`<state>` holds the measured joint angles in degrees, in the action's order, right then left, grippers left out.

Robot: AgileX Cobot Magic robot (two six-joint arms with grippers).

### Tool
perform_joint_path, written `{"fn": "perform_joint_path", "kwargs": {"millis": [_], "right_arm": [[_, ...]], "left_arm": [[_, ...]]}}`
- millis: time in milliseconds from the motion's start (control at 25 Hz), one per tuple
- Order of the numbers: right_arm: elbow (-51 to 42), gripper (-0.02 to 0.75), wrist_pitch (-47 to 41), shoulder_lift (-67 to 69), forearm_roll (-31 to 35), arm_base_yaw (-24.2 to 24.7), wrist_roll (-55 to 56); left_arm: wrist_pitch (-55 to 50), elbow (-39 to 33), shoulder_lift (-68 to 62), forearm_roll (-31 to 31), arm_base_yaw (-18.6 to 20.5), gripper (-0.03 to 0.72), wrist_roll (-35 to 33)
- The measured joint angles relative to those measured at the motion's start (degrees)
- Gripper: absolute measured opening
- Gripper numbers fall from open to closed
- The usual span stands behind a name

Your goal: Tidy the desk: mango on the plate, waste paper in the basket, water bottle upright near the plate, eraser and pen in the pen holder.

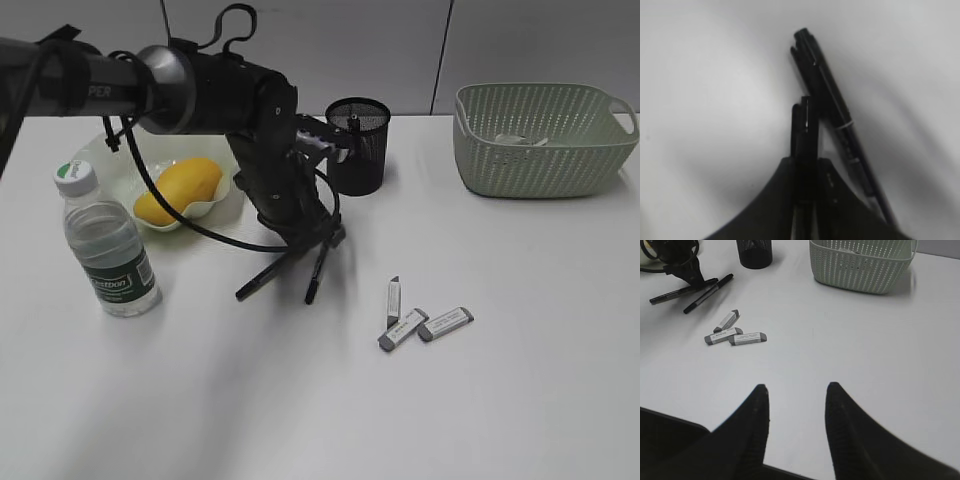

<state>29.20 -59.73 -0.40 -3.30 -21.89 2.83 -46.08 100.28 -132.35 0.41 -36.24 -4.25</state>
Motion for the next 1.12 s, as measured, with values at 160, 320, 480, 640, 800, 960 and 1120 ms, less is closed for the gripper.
{"fn": "perform_joint_path", "kwargs": {"millis": [160,320,480,640,800,960,1120], "right_arm": [[0.0,0.31,0.0,0.0,-0.05,0.0,0.0],[0.0,0.31,0.0,0.0,-0.18,0.0,-0.05],[0.0,0.31,0.0,0.0,-0.23,0.0,-0.05],[0.0,0.31,0.06,0.0,-0.24,0.0,-0.05],[0.0,0.305,0.06,0.0,-0.3,0.0,-0.05],[0.0,0.284,0.06,0.0,-0.3,0.0,-0.05],[0.0,0.272,0.06,0.0,-0.3,0.0,-0.05]], "left_arm": [[5.05,-0.39,4.52,-1.11,0.0,0.075,0.0],[12.14,-0.39,13.9,-2.06,0.38,0.075,0.0],[32.11,-0.22,18.95,-2.26,0.84,0.075,0.0],[56.28,-0.04,14.37,-3.23,0.92,0.075,0.0],[66.97,-0.21,6.78,-3.3,0.92,0.075,1.71],[70.61,-0.42,2.62,-3.31,0.92,0.075,5.18],[74.94,-0.42,0.49,-3.31,0.92,0.075,5.89]]}}
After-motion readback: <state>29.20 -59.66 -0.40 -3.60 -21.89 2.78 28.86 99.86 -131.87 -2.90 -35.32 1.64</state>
